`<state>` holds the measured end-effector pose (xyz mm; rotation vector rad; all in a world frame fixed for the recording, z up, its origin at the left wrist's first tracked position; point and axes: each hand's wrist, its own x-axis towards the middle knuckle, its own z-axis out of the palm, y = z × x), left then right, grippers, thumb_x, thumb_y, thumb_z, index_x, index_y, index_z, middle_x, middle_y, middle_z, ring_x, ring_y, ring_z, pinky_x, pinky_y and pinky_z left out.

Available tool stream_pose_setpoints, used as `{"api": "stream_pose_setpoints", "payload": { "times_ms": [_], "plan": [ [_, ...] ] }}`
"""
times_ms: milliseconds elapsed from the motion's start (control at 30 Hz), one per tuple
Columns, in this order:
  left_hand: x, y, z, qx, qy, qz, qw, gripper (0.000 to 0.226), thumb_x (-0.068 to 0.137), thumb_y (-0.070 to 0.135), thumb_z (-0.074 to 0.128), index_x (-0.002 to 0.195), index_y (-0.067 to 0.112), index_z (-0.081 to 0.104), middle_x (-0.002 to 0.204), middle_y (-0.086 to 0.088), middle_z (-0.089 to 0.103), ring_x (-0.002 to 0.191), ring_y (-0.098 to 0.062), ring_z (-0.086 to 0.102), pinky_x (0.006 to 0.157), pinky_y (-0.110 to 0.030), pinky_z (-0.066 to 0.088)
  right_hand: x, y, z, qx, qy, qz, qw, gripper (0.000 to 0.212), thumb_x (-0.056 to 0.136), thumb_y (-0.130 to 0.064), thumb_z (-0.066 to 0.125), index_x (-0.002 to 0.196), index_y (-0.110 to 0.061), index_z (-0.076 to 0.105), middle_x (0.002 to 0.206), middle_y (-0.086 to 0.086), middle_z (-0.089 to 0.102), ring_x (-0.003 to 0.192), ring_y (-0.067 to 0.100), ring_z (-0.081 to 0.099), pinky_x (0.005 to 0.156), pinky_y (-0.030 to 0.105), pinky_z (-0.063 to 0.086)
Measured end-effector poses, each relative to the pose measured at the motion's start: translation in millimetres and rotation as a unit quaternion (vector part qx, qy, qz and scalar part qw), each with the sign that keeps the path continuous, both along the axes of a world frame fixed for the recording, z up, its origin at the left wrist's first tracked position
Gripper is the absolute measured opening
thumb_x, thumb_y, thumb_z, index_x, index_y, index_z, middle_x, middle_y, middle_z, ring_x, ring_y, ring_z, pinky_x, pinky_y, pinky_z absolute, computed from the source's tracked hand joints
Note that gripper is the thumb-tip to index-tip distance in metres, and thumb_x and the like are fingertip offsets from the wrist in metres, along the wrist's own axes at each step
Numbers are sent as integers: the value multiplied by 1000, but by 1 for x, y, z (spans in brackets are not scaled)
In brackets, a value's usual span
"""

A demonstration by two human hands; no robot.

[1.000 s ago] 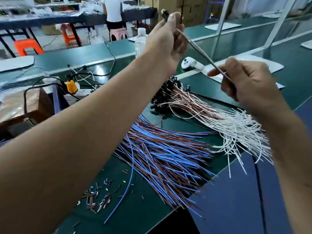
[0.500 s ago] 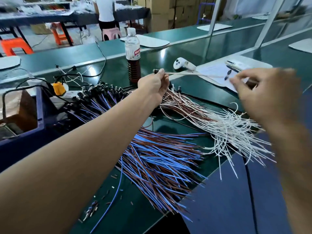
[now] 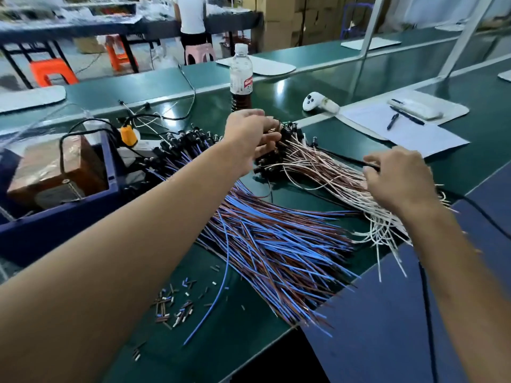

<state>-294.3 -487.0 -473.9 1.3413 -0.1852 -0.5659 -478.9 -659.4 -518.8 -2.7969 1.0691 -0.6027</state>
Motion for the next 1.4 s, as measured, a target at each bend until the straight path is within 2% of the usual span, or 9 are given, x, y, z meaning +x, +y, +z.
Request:
{"api": "stream_pose_setpoints", "payload": {
  "times_ms": [133, 333, 533, 600, 667, 767, 1100, 1233, 1400],
  "plan": [
    [-13, 59, 17, 16, -105, -3, 994, 16, 102, 3, 56, 110, 6, 69, 84, -3, 77, 59, -13, 65, 50, -22, 49, 28, 67, 16, 12, -127, 100, 987, 18, 95, -20, 67, 106, -14, 81, 99, 14, 79, 94, 35, 72, 88, 44, 58],
    [-36, 182, 31, 37, -375, 145, 915, 16, 97, -2, 57, 97, 6, 71, 81, -3, 75, 48, -13, 58, 44, -19, 42, 75, 234, 19, 71, -146, 349, 923, 17, 95, -22, 63, 91, -19, 79, 82, 1, 77, 76, 24, 71, 74, 40, 58],
    [-63, 340, 1, 73, -374, 391, 838, 20, 87, 2, 55, 84, 15, 70, 76, -4, 72, 49, -14, 56, 49, -25, 44, 97, 374, 25, 82, -88, 535, 836, 16, 97, -23, 62, 96, -19, 78, 95, 4, 77, 89, 29, 69, 79, 42, 56],
    [-67, 390, -20, 182, -340, 475, 791, 21, 86, 7, 56, 83, 21, 71, 78, -2, 73, 61, -20, 64, 60, -34, 53, 108, 414, 27, 54, -58, 573, 816, 19, 97, -25, 62, 100, -16, 78, 99, 7, 77, 95, 31, 68, 83, 41, 56],
    [-66, 438, -38, 377, -317, 529, 691, 17, 88, 13, 58, 93, 19, 73, 87, -3, 75, 81, -26, 69, 76, -37, 56, 118, 450, 30, 86, -44, 597, 797, 19, 97, -24, 64, 95, -13, 79, 92, 8, 76, 89, 29, 69, 81, 37, 56],
    [-55, 493, -54, 580, -238, 498, 599, 27, 93, 24, 60, 113, 7, 64, 109, -19, 69, 105, -38, 63, 88, -43, 48, 132, 491, 27, 129, -12, 608, 783, 21, 95, -23, 67, 86, -9, 79, 82, 9, 75, 82, 25, 68, 77, 32, 52],
    [5, 507, -61, 680, -218, 333, 615, 41, 93, 44, 67, 117, 10, 65, 120, -18, 64, 118, -37, 56, 98, -42, 43, 167, 555, 6, 195, 70, 560, 802, 15, 90, -14, 59, 84, -13, 72, 91, 13, 71, 90, 35, 66, 81, 37, 56],
    [11, 499, -63, 649, -250, 388, 605, 26, 95, 30, 65, 110, 9, 72, 116, -17, 62, 112, -37, 60, 94, -42, 48, 171, 552, -7, 186, 97, 536, 817, 6, 83, -13, 61, 77, -12, 61, 73, 10, 54, 78, 38, 54, 69, 32, 45],
    [12, 490, -63, 558, -236, 470, 642, 17, 93, 29, 68, 96, 15, 76, 103, -10, 73, 101, -29, 66, 89, -37, 50, 172, 542, -16, 217, 75, 519, 823, 9, 85, -12, 62, 80, -9, 68, 81, 13, 66, 85, 38, 64, 70, 35, 52]
  ]
}}
